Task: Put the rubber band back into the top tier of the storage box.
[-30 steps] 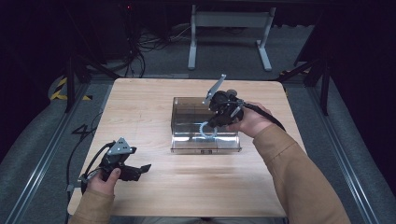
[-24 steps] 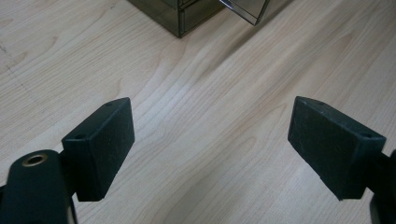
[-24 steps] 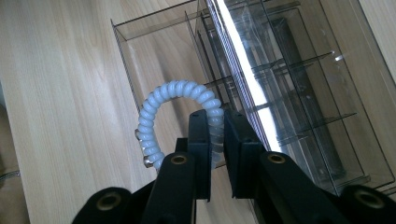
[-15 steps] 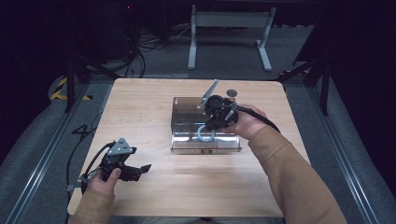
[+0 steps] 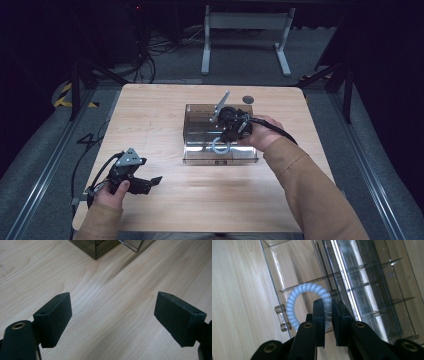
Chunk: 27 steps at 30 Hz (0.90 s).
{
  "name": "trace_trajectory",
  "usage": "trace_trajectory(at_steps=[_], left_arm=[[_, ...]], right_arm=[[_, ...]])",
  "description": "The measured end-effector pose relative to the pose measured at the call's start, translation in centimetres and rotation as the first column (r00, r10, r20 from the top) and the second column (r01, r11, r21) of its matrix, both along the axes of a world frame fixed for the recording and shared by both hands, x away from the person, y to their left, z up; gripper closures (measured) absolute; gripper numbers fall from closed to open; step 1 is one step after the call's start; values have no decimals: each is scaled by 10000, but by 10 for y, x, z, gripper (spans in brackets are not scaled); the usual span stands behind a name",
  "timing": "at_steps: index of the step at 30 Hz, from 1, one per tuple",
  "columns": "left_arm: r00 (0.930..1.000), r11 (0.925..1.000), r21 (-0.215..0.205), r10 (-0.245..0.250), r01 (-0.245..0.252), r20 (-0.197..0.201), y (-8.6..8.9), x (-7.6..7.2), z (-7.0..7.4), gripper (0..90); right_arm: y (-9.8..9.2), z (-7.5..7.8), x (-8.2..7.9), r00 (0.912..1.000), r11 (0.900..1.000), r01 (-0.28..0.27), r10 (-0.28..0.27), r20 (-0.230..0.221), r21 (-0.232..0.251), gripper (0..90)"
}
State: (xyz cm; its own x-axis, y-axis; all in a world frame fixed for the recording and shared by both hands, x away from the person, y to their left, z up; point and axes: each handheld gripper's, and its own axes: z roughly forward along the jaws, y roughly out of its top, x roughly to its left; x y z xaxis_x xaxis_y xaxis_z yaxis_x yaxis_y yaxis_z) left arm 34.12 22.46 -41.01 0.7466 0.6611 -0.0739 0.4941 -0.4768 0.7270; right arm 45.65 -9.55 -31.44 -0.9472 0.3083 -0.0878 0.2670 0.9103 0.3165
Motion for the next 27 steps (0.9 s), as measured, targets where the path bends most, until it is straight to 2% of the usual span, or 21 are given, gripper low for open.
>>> trace_trajectory(at_steps=[11,27], left_arm=[[10000,10000,26,-33,33,-24,-1,1,-1,155],[10000,9999,103,-92,92,-16,-1,1,-1,155]], right_arm=[[2,-10,2,9999,9988,-141,143,32,-474,813],[4,-24,3,9998,9983,-114,106,-146,-571,814]])
